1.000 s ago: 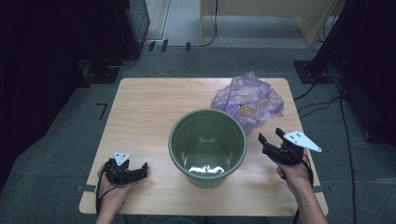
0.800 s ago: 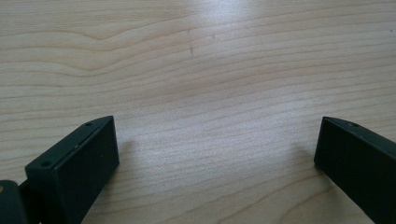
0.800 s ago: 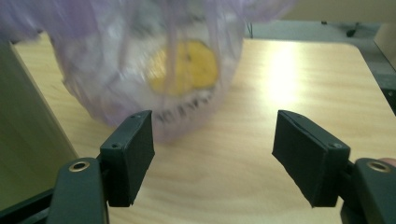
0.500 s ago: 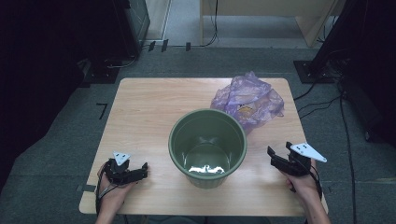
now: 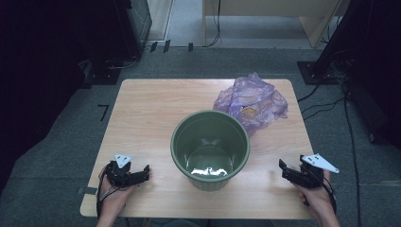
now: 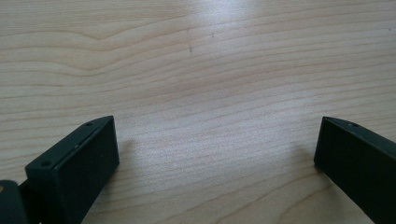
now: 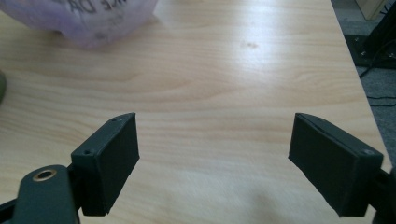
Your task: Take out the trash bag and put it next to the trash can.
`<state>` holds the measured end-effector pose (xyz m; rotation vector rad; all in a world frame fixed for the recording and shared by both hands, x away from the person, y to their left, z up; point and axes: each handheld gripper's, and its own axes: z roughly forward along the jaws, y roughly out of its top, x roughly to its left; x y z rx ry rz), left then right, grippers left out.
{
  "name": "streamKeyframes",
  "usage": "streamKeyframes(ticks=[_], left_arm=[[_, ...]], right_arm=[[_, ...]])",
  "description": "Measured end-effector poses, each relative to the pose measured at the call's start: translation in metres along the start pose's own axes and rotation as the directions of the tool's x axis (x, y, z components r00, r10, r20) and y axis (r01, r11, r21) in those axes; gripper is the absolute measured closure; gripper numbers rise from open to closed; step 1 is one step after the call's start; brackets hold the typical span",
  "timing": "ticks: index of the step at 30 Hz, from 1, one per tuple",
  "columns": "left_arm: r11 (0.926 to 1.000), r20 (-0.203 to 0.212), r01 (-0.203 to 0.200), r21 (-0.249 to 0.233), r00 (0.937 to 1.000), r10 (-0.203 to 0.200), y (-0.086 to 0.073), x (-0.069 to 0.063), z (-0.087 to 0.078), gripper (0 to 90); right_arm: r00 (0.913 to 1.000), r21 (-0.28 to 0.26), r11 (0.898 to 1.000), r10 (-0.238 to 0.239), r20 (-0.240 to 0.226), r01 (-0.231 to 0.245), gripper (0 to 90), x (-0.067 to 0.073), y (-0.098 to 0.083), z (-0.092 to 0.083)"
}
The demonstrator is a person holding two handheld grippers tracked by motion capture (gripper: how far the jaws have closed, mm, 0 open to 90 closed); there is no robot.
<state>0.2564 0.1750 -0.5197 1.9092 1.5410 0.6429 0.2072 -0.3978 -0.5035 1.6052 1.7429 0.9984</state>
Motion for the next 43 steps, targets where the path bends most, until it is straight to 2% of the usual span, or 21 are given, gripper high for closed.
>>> streamKeyframes(ticks=[14, 22, 26, 31, 33, 43], left_arm=[[1.0000, 0.001, -0.002, 0.000, 1.0000, 0.002, 0.000, 0.000, 0.000, 0.0], [1.0000, 0.001, -0.002, 0.000, 1.0000, 0.002, 0.000, 0.000, 0.000, 0.0], [1.0000, 0.001, -0.001, 0.000, 1.0000, 0.001, -0.001, 0.000, 0.000, 0.0], [1.0000, 0.002, -0.002, 0.000, 1.0000, 0.002, -0.001, 0.000, -0.001, 0.0], [1.0000, 0.002, -0.002, 0.000, 1.0000, 0.002, -0.001, 0.000, -0.001, 0.0], [1.0000, 0.003, -0.004, 0.001, 1.0000, 0.004, 0.000, 0.000, 0.000, 0.0]], right_arm=[[0.9980, 0.053, 0.998, -0.023, 0.060, 0.019, 15.7, -0.019, -0.023, -0.010], [0.9974, 0.083, 0.996, 0.004, 0.072, -0.010, 16.0, -0.024, -0.027, -0.012], [0.9967, 0.109, 0.994, 0.022, 0.078, -0.030, 16.6, -0.026, -0.029, -0.014], [0.9948, 0.142, 0.989, 0.014, 0.101, -0.028, 17.2, -0.025, -0.030, -0.013], [0.9940, 0.144, 0.989, 0.004, 0.109, -0.020, 17.0, -0.024, -0.031, -0.012], [0.9934, 0.148, 0.989, 0.012, 0.114, -0.029, 15.1, -0.024, -0.031, -0.012]])
